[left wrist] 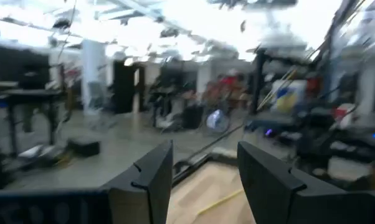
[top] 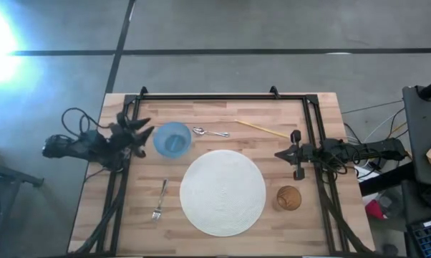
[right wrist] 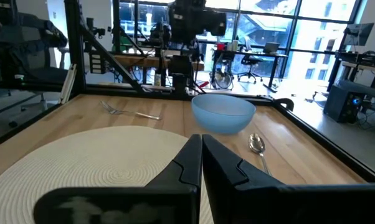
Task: Pick & Place Utensil
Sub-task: Put the blue bowl on the center of the white mat
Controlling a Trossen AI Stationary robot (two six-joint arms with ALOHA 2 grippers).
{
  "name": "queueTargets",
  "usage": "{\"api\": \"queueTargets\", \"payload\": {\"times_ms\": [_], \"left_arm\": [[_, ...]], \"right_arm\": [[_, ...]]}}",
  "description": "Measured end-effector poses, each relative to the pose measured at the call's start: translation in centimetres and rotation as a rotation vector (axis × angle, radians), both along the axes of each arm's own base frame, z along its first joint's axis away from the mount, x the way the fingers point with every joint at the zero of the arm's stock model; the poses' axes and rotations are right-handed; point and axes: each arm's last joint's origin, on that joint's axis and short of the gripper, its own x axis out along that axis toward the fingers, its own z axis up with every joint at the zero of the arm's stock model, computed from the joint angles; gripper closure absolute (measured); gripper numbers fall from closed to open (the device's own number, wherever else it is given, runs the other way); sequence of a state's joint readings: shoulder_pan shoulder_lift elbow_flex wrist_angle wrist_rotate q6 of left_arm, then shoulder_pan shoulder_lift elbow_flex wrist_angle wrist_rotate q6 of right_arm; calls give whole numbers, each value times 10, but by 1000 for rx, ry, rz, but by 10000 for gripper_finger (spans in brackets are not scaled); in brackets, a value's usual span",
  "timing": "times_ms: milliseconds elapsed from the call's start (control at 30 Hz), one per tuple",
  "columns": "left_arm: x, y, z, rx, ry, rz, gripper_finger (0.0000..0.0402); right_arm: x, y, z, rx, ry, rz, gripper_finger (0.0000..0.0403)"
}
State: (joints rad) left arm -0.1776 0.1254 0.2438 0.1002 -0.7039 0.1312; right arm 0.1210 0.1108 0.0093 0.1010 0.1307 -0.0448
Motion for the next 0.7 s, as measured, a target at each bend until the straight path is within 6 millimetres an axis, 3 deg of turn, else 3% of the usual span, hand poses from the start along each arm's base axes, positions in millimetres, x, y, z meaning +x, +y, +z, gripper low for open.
{"api": "queueTargets", "payload": {"times_ms": [400, 700], "left_arm": [[9, 9, 65, -180, 169, 251, 229], [23, 32, 80, -419, 345, 454, 229]], "right_arm": [[0, 0, 0, 0, 0, 0, 394], [0, 0, 0, 0, 0, 0, 394]]}}
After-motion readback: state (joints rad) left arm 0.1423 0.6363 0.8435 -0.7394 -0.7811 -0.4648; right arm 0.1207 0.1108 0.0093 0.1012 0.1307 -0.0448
